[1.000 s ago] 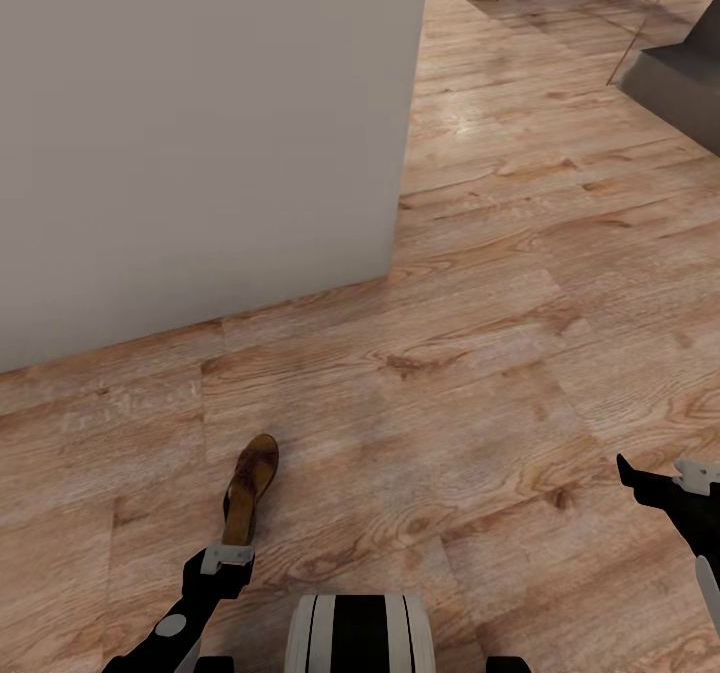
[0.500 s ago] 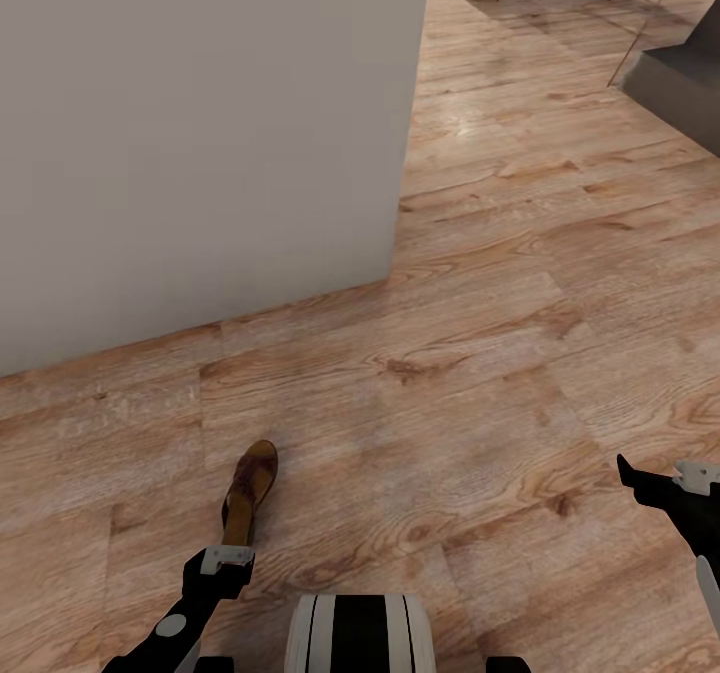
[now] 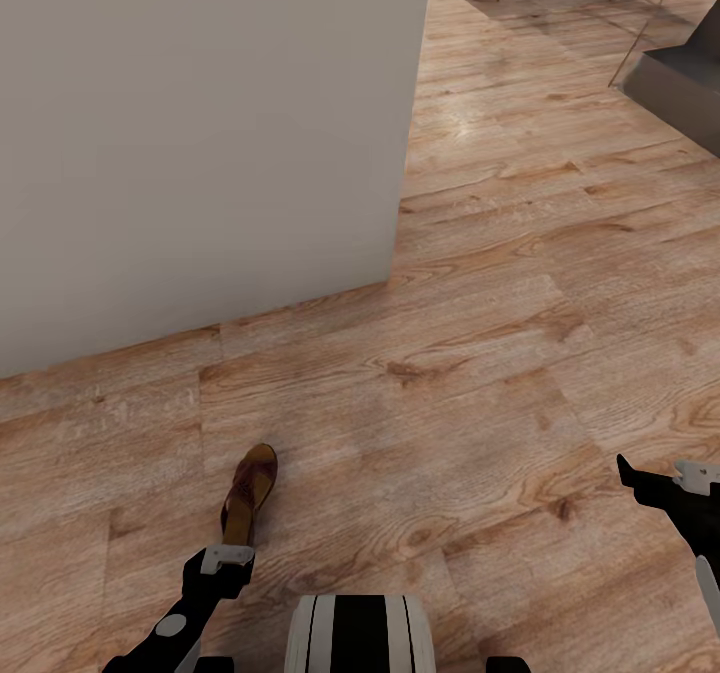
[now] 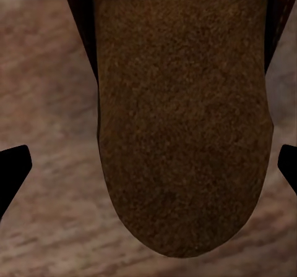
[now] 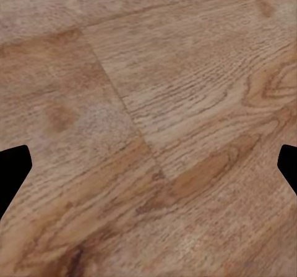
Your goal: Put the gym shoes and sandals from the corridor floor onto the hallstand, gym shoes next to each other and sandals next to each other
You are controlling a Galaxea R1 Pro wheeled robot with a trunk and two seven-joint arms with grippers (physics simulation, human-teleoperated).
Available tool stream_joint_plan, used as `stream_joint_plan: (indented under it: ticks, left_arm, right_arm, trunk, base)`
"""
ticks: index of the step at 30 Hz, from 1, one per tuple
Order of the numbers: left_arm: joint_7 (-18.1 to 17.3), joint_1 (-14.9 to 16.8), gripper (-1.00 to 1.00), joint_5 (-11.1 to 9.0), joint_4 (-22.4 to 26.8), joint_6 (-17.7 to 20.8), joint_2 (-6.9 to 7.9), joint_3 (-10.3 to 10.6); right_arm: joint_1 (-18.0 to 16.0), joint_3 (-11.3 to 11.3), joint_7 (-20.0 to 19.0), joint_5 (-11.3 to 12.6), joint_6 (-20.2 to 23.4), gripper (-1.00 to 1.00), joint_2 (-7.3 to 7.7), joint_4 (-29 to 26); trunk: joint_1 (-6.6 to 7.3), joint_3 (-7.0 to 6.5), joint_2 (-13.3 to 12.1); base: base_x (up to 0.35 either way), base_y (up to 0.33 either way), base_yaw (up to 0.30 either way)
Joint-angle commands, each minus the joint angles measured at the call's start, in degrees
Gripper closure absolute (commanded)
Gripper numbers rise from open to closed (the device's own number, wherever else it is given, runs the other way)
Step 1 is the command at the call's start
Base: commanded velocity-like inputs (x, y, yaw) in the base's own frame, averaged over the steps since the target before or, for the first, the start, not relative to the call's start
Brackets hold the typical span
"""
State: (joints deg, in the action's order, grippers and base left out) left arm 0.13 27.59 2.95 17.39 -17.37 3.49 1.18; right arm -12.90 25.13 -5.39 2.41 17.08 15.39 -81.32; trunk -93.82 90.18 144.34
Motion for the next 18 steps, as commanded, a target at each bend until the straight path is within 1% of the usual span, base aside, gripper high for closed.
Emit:
stream_joint_plan:
  ticks: [1, 9, 10, 18]
  left_arm:
    - [0.0, 0.0, -1.0, 0.3, 0.0, -0.2, 0.02, 0.1]
    - [0.0, 0.0, -1.0, 0.3, 0.0, -0.2, 0.02, 0.1]
    - [0.0, 0.0, 1.0, 0.3, 0.0, -0.2, 0.02, 0.1]
    - [0.0, 0.1, 1.0, 0.3, 0.0, -0.1, 0.02, 0.1]
  right_arm:
    - [0.0, 0.1, -0.3, 0.2, 0.3, -1.0, -0.01, -0.1]
    - [0.0, 0.1, -0.3, 0.2, 0.3, -1.0, -0.01, -0.1]
    - [0.0, 0.1, -0.3, 0.2, 0.3, -1.0, -0.01, -0.2]
    - [0.0, 0.1, -0.3, 0.2, 0.3, -1.0, -0.01, -0.6]
  trunk:
    - [0.01, 0.03, 0.0]
    - [0.01, 0.03, 0.0]
    - [0.01, 0.03, 0.0]
    - [0.01, 0.03, 0.0]
  base:
    - [0.008, 0.0, 0.0]
    - [0.002, 0.0, 0.0]
    - [0.0, 0.0, 0.0]
    - [0.0, 0.0, 0.0]
